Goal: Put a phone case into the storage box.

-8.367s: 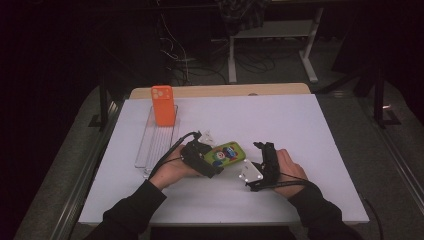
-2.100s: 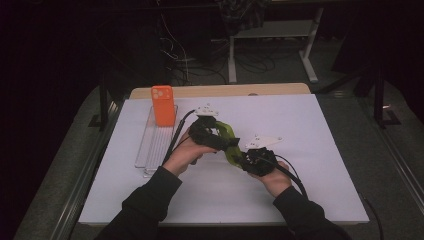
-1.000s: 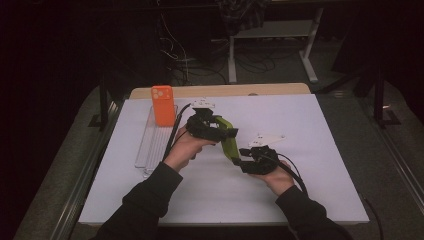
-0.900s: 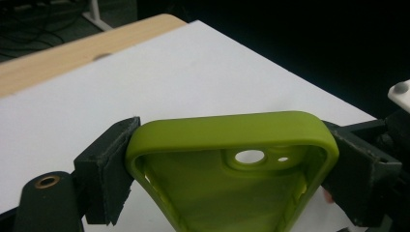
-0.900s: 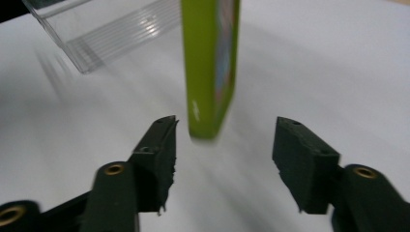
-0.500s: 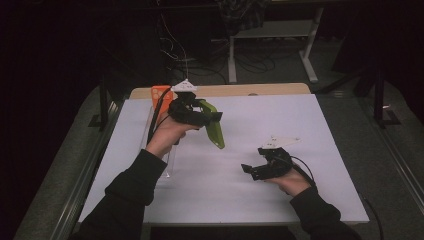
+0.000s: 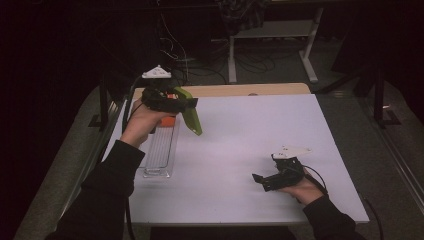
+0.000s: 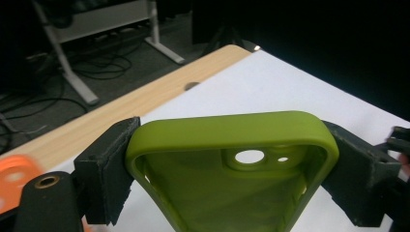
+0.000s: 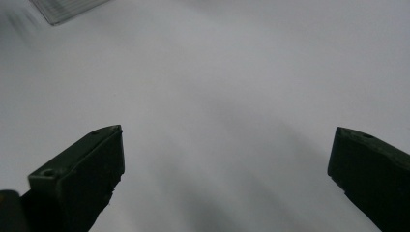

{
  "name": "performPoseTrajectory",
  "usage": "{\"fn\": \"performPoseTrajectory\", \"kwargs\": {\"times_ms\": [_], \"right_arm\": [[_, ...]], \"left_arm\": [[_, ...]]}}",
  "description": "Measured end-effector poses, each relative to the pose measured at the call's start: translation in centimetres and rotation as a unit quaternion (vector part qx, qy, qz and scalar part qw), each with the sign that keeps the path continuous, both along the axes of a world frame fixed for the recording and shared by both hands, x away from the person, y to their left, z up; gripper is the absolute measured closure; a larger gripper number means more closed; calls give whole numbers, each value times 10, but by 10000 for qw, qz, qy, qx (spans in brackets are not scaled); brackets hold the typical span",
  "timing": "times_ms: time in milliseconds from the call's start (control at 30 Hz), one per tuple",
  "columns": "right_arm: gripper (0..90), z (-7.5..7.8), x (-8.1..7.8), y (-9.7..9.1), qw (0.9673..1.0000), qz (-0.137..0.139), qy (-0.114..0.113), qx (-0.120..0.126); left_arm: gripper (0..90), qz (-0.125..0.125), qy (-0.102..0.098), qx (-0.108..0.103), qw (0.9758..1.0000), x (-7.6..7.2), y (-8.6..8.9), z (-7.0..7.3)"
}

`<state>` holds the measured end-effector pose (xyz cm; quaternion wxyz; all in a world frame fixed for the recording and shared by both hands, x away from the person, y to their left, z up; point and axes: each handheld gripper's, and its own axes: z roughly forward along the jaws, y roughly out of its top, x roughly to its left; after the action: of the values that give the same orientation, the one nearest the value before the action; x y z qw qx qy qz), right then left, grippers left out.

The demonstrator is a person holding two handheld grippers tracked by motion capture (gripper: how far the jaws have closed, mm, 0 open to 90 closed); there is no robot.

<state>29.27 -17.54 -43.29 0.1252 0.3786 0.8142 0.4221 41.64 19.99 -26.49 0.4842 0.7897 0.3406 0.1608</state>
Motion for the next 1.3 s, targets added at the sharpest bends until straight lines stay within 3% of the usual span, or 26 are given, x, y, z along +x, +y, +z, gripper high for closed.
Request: {"fn": "performPoseTrajectory", "kwargs": {"times_ms": [233,533,567,967,1300], "right_arm": [[0,-4,-8,-13,9999,-26,-105,-40],[0,-9,-10,-17,9999,-9,-97,-129],[0,-9,-10,-17,9999,-5,-93,-125],[0,-9,-10,-17,9998,-36,-117,-137],[0,-8,-10,-17,9998,-43,-134,-108]], "left_arm": [[149,324,-117,103,9994,5,33,9],[149,729,-179,306,9967,16,62,7],[149,806,-192,264,9962,18,63,6],[148,1257,95,708,9895,49,65,-27],[147,1630,332,977,9812,67,62,-55]]}}
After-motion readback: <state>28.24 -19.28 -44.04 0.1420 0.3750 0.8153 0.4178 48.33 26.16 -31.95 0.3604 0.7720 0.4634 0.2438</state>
